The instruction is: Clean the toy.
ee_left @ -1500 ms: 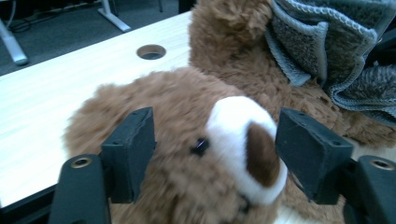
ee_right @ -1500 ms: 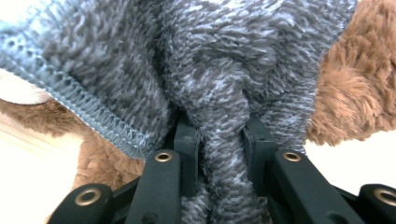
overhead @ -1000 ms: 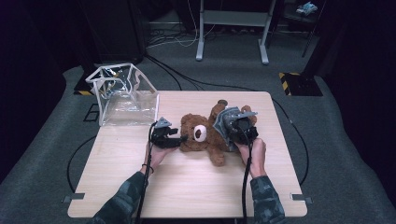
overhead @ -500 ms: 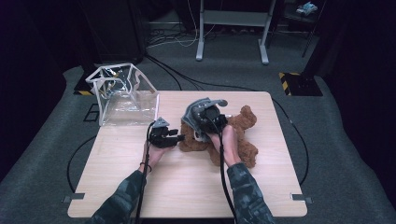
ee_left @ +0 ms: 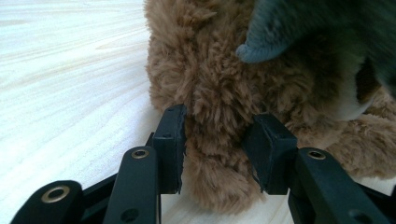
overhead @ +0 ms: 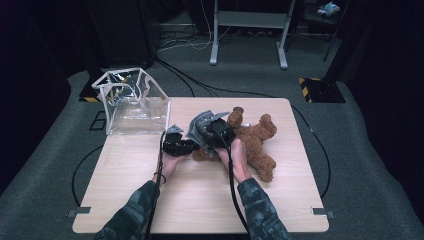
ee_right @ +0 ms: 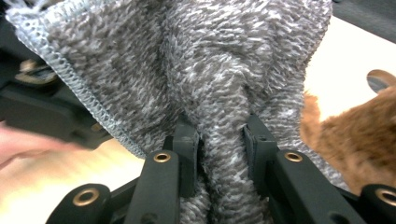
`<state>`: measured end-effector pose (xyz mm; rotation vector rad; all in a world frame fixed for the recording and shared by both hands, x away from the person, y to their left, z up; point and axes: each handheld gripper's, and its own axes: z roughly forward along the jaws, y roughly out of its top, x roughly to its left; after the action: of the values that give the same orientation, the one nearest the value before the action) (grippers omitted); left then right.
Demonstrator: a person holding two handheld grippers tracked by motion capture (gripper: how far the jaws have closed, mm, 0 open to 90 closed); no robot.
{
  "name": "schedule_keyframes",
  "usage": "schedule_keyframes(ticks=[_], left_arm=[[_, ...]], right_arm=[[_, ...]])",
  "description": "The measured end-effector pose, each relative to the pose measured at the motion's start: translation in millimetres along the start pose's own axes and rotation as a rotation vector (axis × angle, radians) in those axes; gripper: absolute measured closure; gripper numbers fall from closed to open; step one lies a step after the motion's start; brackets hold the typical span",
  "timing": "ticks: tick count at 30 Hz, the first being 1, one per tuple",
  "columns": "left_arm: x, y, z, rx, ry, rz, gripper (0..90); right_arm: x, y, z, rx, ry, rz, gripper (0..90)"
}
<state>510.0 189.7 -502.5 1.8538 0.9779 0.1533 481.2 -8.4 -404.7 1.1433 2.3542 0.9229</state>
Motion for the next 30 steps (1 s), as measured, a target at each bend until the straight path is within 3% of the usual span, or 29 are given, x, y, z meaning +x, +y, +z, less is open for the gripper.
schedule_keyframes(ticks=[4, 12, 16, 21, 24, 27, 30], left_arm=[[-0.2, 0.4, -1.0, 0.004, 0.009, 0.004, 57.1], [5.7, -1.7, -5.8, 0.029, 0.043, 0.013, 47.5], [8.6, -5.4, -5.0, 0.070, 0.089, 0.024, 39.1], [13.2, -16.4, -3.0, 0.071, 0.150, 0.048, 29.8], [15.8, -18.8, -2.8, 0.072, 0.159, 0.047, 26.6], [17.3, -19.4, -1.7, 0.066, 0.208, 0.059, 23.3], [19.3, -20.7, -0.5, 0.060, 0.212, 0.044, 21.8]], right_arm=[[9.2, -10.7, -2.9, 0.005, 0.027, -0.001, 71.7], [21.9, -38.0, 14.5, 0.043, 0.075, -0.008, 72.1], [28.0, -50.6, 26.9, 0.073, 0.101, 0.000, 72.1], [29.2, -61.1, 39.0, 0.130, 0.134, 0.004, 71.8], [27.7, -59.3, 29.0, 0.119, 0.141, 0.003, 71.6], [23.0, -49.9, 5.6, 0.065, 0.131, -0.009, 71.1], [19.6, -33.7, -20.0, -0.010, 0.047, -0.034, 70.5]])
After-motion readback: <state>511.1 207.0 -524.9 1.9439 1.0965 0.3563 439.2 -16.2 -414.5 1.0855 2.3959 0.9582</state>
